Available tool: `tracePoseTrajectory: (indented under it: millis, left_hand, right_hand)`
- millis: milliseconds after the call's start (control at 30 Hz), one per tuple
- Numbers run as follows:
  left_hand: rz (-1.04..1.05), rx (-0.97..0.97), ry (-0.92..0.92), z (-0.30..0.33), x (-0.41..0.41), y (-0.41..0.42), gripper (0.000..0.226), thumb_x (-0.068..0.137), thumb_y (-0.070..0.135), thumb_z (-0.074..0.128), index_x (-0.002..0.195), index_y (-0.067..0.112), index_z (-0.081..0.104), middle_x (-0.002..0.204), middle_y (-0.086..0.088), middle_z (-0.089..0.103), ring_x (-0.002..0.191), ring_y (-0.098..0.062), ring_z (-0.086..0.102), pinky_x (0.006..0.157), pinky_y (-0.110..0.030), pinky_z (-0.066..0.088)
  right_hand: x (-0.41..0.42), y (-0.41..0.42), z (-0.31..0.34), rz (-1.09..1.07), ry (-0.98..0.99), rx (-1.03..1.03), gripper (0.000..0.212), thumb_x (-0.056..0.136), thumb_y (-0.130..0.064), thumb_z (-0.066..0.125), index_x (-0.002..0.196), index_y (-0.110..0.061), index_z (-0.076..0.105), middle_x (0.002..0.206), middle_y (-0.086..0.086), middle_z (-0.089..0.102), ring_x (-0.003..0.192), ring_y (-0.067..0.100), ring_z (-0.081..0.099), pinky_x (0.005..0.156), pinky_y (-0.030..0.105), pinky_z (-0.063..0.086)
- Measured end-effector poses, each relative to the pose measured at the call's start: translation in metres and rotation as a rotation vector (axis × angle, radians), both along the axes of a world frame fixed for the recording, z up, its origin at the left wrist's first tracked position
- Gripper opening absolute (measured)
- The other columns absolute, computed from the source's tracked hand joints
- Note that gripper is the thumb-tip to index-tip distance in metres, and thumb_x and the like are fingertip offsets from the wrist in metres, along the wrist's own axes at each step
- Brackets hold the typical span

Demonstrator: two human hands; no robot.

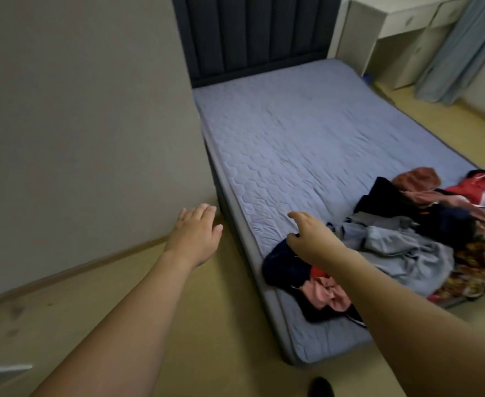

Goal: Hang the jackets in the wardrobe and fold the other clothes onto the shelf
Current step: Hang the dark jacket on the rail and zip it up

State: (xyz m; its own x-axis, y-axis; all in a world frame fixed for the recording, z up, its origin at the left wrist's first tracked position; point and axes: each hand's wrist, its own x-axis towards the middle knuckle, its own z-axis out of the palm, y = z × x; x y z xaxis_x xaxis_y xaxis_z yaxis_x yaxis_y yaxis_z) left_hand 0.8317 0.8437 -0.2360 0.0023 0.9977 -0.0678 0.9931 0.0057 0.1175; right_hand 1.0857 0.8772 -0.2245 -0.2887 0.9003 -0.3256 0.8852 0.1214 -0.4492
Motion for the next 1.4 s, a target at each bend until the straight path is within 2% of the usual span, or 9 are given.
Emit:
tracePoseTrajectory:
  millis: [200, 433, 700, 800, 900, 1000, 1100, 1267, 1400]
  left_hand:
    - [-0.079, 0.002, -0.051, -0.002, 0.144, 0.062, 0.048, 0.096, 0.035, 0.047, 0.138, 0.011, 0.045, 0.143, -0.008, 0.045, 0.132, -0.027, 0.040, 0.115, -0.046, 0.019]
    - [-0.115, -0.063, -0.071, -0.044, 0.301, 0.151, 0.050, 0.098, 0.034, 0.044, 0.140, 0.006, 0.042, 0.145, -0.012, 0.044, 0.134, -0.029, 0.039, 0.114, -0.046, 0.022]
    - [-0.187, -0.091, -0.108, -0.081, 0.528, 0.247, 0.052, 0.097, 0.034, 0.046, 0.141, 0.007, 0.041, 0.147, -0.012, 0.041, 0.134, -0.030, 0.039, 0.115, -0.046, 0.021]
    - [-0.197, -0.143, -0.138, -0.087, 0.600, 0.279, 0.051, 0.098, 0.034, 0.045, 0.143, 0.010, 0.040, 0.149, -0.010, 0.039, 0.136, -0.028, 0.037, 0.117, -0.047, 0.018]
    - [-0.176, -0.159, -0.148, -0.094, 0.646, 0.312, 0.051, 0.099, 0.035, 0.042, 0.144, 0.012, 0.038, 0.150, -0.007, 0.037, 0.137, -0.026, 0.035, 0.117, -0.046, 0.018]
    - [-0.210, -0.169, -0.117, -0.112, 0.691, 0.350, 0.051, 0.098, 0.034, 0.043, 0.143, 0.012, 0.038, 0.149, -0.008, 0.038, 0.135, -0.027, 0.036, 0.116, -0.045, 0.019]
    - [-0.248, -0.175, -0.123, -0.132, 0.747, 0.387, 0.048, 0.096, 0.031, 0.046, 0.140, 0.011, 0.043, 0.146, -0.008, 0.041, 0.133, -0.027, 0.038, 0.115, -0.045, 0.020]
    - [-0.349, -0.220, -0.065, -0.181, 0.864, 0.452, 0.051, 0.095, 0.033, 0.045, 0.143, 0.016, 0.039, 0.149, -0.005, 0.037, 0.136, -0.024, 0.035, 0.117, -0.043, 0.019]
    - [-0.385, -0.257, -0.017, -0.240, 0.977, 0.515, 0.056, 0.089, 0.031, 0.049, 0.143, 0.018, 0.039, 0.151, -0.005, 0.032, 0.137, -0.025, 0.033, 0.115, -0.041, 0.023]
  right_hand:
    - [0.139, 0.045, -0.009, -0.068, -0.001, -0.061, 0.055, 0.092, -0.019, 0.044, 0.146, -0.010, 0.035, 0.148, 0.010, 0.038, 0.135, 0.027, 0.036, 0.107, 0.036, 0.034]
    - [0.307, 0.100, -0.029, -0.156, -0.004, -0.043, 0.049, 0.094, -0.017, 0.046, 0.141, -0.007, 0.039, 0.146, 0.011, 0.040, 0.133, 0.027, 0.038, 0.107, 0.036, 0.033]
    - [0.532, 0.191, -0.059, -0.211, -0.030, -0.125, 0.057, 0.093, -0.019, 0.047, 0.147, -0.010, 0.032, 0.153, 0.008, 0.031, 0.140, 0.024, 0.030, 0.111, 0.035, 0.030]
    - [0.607, 0.225, -0.065, -0.240, -0.038, -0.173, 0.048, 0.088, -0.015, 0.049, 0.135, -0.005, 0.045, 0.141, 0.013, 0.045, 0.129, 0.030, 0.042, 0.105, 0.040, 0.038]
    - [0.657, 0.255, -0.068, -0.267, -0.014, -0.176, 0.039, 0.085, -0.013, 0.050, 0.124, -0.007, 0.052, 0.128, 0.011, 0.053, 0.119, 0.030, 0.047, 0.097, 0.038, 0.041]
    - [0.707, 0.286, -0.081, -0.334, -0.003, -0.131, 0.044, 0.085, -0.012, 0.050, 0.129, -0.010, 0.051, 0.132, 0.012, 0.052, 0.120, 0.030, 0.047, 0.098, 0.038, 0.040]
    - [0.769, 0.314, -0.103, -0.419, 0.000, -0.125, 0.049, 0.089, -0.014, 0.050, 0.137, -0.008, 0.046, 0.140, 0.014, 0.047, 0.128, 0.030, 0.044, 0.102, 0.038, 0.039]
    - [0.897, 0.377, -0.163, -0.537, 0.007, -0.224, 0.055, 0.089, -0.011, 0.046, 0.144, -0.011, 0.038, 0.149, 0.009, 0.039, 0.127, 0.028, 0.046, 0.097, 0.038, 0.044]
    - [0.997, 0.440, -0.235, -0.598, 0.022, -0.241, 0.036, 0.088, -0.007, 0.047, 0.122, 0.003, 0.052, 0.122, 0.023, 0.057, 0.107, 0.039, 0.056, 0.088, 0.049, 0.050]
